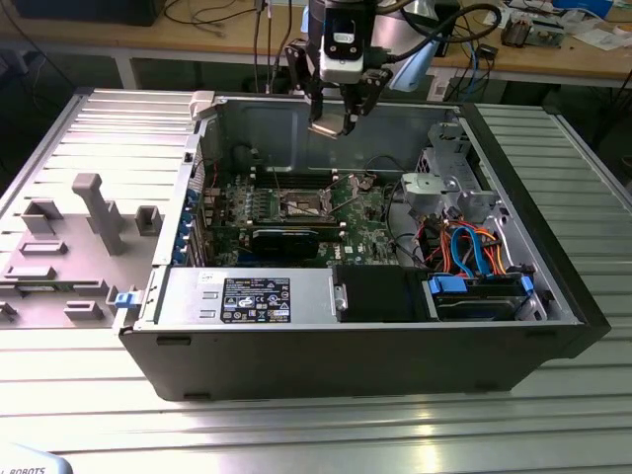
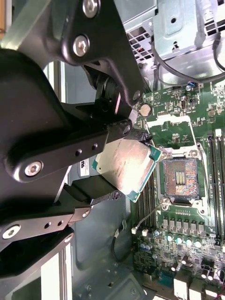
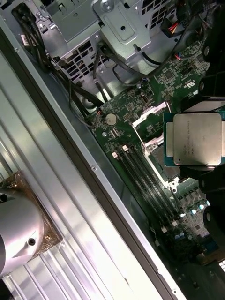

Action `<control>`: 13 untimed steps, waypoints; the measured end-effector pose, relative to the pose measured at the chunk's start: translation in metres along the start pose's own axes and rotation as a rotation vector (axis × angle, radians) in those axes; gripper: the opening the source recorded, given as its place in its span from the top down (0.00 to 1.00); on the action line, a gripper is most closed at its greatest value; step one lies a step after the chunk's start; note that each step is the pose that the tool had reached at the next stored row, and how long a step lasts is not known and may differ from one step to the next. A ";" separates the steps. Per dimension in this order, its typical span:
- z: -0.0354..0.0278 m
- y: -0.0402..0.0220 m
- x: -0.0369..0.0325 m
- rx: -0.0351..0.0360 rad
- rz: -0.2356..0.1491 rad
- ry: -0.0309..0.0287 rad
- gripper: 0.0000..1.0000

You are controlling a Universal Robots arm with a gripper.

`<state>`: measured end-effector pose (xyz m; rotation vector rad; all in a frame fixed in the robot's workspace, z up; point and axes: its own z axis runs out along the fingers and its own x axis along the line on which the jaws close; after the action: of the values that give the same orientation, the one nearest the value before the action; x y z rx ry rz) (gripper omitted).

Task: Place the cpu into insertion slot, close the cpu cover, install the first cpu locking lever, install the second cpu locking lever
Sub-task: 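Place the cpu into insertion slot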

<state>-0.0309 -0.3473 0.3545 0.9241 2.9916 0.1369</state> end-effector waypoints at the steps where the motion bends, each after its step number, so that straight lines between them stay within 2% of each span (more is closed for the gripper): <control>1: 0.0000 -0.0003 0.0005 -0.0001 0.006 -0.0005 0.46; 7: -0.0001 -0.0029 0.0036 -0.0002 0.017 -0.0014 0.46; 9: -0.0001 -0.0029 0.0037 -0.0007 0.034 -0.0029 0.46; 13: 0.0002 -0.0030 0.0037 -0.0019 0.098 -0.0084 0.46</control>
<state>-0.0355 -0.3476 0.3541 1.0689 2.9385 0.1360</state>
